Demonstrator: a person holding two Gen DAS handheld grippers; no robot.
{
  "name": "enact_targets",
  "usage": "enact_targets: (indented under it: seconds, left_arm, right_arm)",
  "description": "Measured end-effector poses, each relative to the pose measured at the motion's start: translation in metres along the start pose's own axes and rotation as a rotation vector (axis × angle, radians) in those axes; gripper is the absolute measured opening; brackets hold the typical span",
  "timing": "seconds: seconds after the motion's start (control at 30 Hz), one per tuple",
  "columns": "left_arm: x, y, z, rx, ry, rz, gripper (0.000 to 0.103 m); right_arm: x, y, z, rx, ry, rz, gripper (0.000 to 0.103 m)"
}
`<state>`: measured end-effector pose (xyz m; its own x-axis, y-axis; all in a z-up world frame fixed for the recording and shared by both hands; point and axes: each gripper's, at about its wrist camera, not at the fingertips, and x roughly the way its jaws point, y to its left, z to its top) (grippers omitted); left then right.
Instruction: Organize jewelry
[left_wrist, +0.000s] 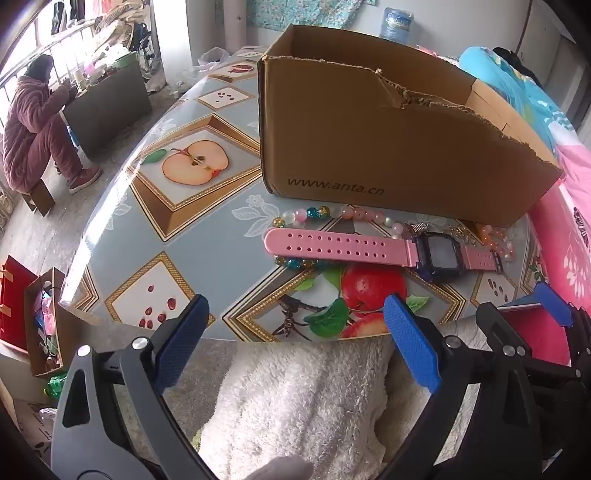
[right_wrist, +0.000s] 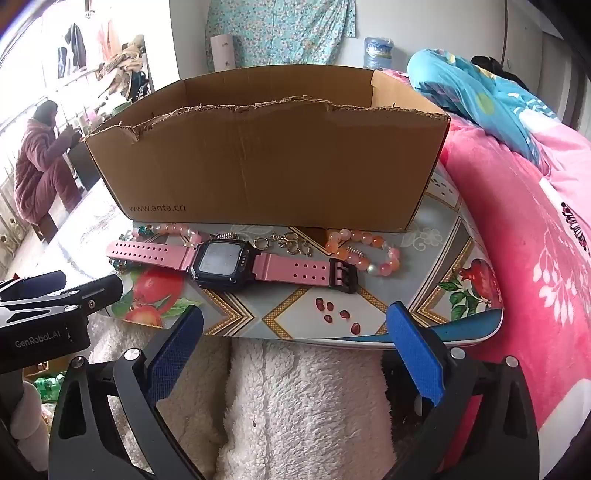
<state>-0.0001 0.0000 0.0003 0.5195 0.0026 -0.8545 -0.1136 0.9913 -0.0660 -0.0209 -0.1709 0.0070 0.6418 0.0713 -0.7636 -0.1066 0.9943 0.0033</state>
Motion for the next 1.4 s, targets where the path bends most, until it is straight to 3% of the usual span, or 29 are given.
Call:
enact_targets:
  seconds: [1.4]
  left_arm:
    - [-0.0042,-0.0068,-0.0010,0.015,-0.004,0.007,0.092]
  right_arm:
    - [-0.0024,-0.0068,0.0033,0.021,0.006,0.006,0.097]
